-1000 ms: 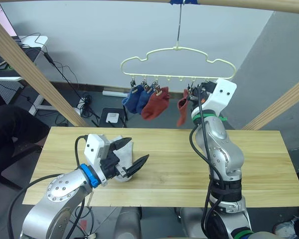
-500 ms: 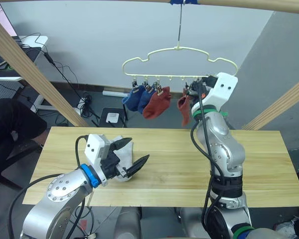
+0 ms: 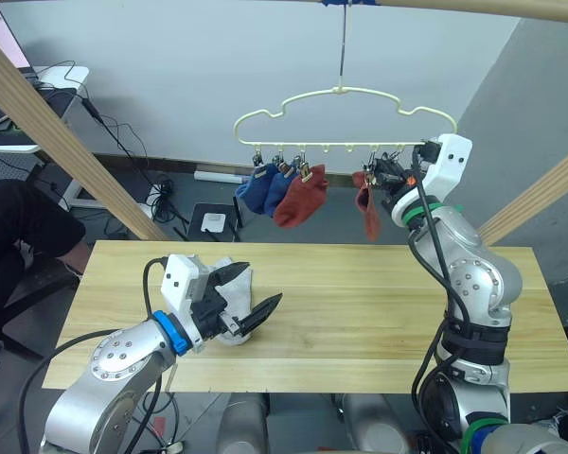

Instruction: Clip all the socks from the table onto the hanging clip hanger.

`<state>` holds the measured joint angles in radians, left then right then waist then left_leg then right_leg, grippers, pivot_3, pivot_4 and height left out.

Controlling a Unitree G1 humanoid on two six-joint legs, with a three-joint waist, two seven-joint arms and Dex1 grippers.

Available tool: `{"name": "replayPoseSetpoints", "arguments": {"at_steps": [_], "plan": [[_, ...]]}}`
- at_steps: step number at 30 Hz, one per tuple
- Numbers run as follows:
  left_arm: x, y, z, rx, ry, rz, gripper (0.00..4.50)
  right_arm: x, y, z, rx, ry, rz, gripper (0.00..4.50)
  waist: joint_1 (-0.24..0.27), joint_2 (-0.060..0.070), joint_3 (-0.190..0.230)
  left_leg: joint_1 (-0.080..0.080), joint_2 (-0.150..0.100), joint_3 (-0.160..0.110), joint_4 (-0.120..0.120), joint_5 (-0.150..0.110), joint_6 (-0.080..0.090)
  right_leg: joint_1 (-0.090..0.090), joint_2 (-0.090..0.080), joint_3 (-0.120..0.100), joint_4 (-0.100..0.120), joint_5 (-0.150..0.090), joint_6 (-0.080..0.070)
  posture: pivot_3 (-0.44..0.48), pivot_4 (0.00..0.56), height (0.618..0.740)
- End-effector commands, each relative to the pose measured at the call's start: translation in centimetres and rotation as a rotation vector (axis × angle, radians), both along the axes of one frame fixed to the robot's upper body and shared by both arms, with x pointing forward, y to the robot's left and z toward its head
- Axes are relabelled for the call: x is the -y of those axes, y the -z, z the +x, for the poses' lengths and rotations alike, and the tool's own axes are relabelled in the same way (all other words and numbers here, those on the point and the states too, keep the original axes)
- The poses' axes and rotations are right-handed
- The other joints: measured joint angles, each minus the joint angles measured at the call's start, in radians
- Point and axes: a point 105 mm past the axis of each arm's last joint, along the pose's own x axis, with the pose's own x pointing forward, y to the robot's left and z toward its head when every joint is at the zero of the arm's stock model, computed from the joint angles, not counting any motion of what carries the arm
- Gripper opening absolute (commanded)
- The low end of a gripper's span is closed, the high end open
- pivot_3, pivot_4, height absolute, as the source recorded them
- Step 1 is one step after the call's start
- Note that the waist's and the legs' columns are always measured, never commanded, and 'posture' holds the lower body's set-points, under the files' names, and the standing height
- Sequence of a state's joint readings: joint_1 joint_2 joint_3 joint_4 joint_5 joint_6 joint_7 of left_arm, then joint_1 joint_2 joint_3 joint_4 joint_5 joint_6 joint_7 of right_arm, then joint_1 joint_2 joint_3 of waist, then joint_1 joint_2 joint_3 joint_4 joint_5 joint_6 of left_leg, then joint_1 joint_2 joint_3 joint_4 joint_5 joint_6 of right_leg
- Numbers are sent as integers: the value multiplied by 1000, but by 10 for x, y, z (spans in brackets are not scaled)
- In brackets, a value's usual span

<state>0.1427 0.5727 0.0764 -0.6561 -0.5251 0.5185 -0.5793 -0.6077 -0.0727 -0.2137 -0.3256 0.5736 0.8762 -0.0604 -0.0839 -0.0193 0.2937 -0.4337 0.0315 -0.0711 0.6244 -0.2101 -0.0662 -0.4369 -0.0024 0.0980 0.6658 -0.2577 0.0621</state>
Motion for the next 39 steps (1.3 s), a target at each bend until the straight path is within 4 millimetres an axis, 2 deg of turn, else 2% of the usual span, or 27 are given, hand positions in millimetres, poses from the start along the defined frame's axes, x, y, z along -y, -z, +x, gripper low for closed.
{"name": "replayPoseSetpoints", "arguments": {"at_steps": [1,3,5,9,12,13,14,19,27,32,37,39], "plan": [[-15,8,5,-16,-56,42,4500,-4,-15,-11,52,-75,7,206,0,0,0,0,0,0,0,0,0,0,0,0,0,0,0,-13,326,740],[-43,27,16,-64,-165,117,4500,1,-17,-14,41,-132,-17,206,1,1,1,0,0,0,0,0,0,0,0,0,0,0,0,-19,329,740],[-60,35,25,-81,-252,145,4500,3,-17,-17,30,-192,-65,206,1,1,3,0,0,0,1,0,0,0,0,0,0,-1,1,-19,329,740],[-80,50,35,-98,-349,190,4500,8,-13,-19,8,-234,-133,206,1,1,4,0,0,1,0,0,0,0,0,1,-1,-3,5,-39,328,740],[-88,55,37,-97,-375,201,4500,9,-14,-20,7,-242,-149,206,0,1,4,0,0,1,0,0,0,0,0,1,-1,-3,4,-47,321,740],[-91,56,40,-94,-391,200,4500,10,-15,-21,7,-247,-151,206,-1,1,4,0,0,1,0,0,0,0,0,1,-1,-2,4,-47,321,740],[-92,57,43,-91,-402,198,4500,11,-16,-21,8,-250,-152,206,0,1,4,0,0,1,0,0,0,0,0,1,-1,-2,4,-61,297,740],[-109,72,59,-113,-486,213,4500,8,-18,-26,6,-299,-172,206,1,0,4,-1,0,1,1,0,0,0,0,1,0,0,2,-67,287,740],[-104,79,71,-106,-473,206,4500,10,-18,-27,-5,-294,-178,206,0,-1,3,-1,-1,2,1,0,0,0,-1,1,0,1,1,-81,276,740],[-59,75,80,-53,-265,218,4500,14,-19,-26,-3,-279,-186,206,2,-1,3,-1,-1,2,3,0,0,0,-1,1,0,1,1,-104,264,740],[-50,91,82,-94,-201,263,4500,15,-21,-26,3,-274,-189,206,-7,-2,3,-1,-1,2,3,0,0,1,-1,1,1,2,2,-120,254,740],[-50,105,83,-130,-178,327,4500,15,-22,-26,5,-272,-190,206,-8,-2,2,-1,-1,2,3,0,0,0,-1,1,2,2,1,-123,255,740]]}}
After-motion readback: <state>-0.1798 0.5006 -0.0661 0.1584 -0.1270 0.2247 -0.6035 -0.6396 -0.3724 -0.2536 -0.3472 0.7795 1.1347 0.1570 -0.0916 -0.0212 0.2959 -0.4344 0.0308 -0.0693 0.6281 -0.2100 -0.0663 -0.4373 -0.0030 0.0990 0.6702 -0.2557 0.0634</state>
